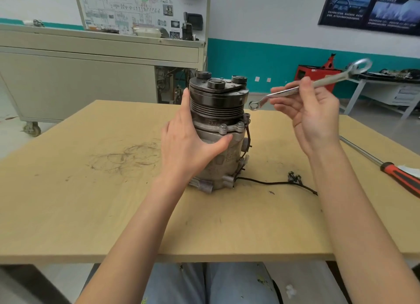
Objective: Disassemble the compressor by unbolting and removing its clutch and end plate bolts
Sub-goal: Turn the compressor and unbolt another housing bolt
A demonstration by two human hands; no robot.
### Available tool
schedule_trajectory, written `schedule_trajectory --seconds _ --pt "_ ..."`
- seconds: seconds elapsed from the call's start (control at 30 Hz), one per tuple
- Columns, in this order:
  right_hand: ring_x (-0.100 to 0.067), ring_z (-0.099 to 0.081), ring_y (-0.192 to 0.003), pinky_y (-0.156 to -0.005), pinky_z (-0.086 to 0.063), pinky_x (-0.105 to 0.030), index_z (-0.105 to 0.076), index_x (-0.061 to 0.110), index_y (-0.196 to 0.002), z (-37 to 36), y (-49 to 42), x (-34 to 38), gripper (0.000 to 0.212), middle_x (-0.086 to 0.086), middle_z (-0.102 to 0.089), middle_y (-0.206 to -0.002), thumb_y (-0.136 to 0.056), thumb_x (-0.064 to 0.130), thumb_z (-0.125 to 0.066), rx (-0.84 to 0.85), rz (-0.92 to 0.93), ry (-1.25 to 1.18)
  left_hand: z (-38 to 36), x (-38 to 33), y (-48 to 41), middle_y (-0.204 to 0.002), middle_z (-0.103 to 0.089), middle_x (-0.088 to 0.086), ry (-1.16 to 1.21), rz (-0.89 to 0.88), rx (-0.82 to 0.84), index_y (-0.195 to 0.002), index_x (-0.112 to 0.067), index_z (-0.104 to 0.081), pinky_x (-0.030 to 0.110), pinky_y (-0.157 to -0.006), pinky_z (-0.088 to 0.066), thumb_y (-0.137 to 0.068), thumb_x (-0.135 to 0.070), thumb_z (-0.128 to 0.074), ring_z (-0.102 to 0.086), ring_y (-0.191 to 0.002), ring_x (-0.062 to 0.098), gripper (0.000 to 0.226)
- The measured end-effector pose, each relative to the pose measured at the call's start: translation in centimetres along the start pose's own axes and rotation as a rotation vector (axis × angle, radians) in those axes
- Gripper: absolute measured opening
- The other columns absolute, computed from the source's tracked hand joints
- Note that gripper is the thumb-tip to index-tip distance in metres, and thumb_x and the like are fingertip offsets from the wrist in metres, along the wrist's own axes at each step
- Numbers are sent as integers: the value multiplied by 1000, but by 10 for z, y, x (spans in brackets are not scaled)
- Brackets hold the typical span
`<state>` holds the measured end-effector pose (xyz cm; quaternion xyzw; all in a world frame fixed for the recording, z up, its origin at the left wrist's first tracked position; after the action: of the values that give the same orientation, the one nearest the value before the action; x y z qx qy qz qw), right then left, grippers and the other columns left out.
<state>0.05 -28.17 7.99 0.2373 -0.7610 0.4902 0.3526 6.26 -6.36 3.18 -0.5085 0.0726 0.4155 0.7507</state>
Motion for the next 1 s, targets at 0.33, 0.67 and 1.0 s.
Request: schedule_trajectory --seconds 0.33,0.67,1.0 --pt "-28 -60 -56 -48 -50 -34 -70 -1 -83 -105 82 54 21 -13 -65 -69 -89 17 -62 214 897 1123 -1 1 0 -139 -53 1 -26 9 4 -154 -15 -14 35 -103 -31 -61 -75 -46 -49 -125 21 115" --pt "-22 -66 -66 -58 -54 -27 -70 -3 -80 -93 104 36 5 -12 -70 -79 -82 1 -69 136 1108 1039 -1 1 0 -146 -46 0 32 6 20 -155 -16 -8 39 -109 -28 -63 -75 -51 -45 -132 21 118" --pt "-11 -60 -55 -52 -50 -21 -47 11 -75 -25 10 -63 33 -1 -64 -67 -101 12 -27 40 -257 -369 -1 -1 0 -146 -46 -1 -7 -11 1 -155 -13 -10 40 -108 -28 -64 -72 -54 -43 -133 17 117"
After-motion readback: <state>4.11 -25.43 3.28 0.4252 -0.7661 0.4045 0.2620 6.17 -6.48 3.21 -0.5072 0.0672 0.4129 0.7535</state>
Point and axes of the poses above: each hand's wrist, its own y-axis away from the middle knuckle, its own z-axis out of the back of the hand, x = y × z, the point moved 9 cm from there along -y, towards the middle knuckle
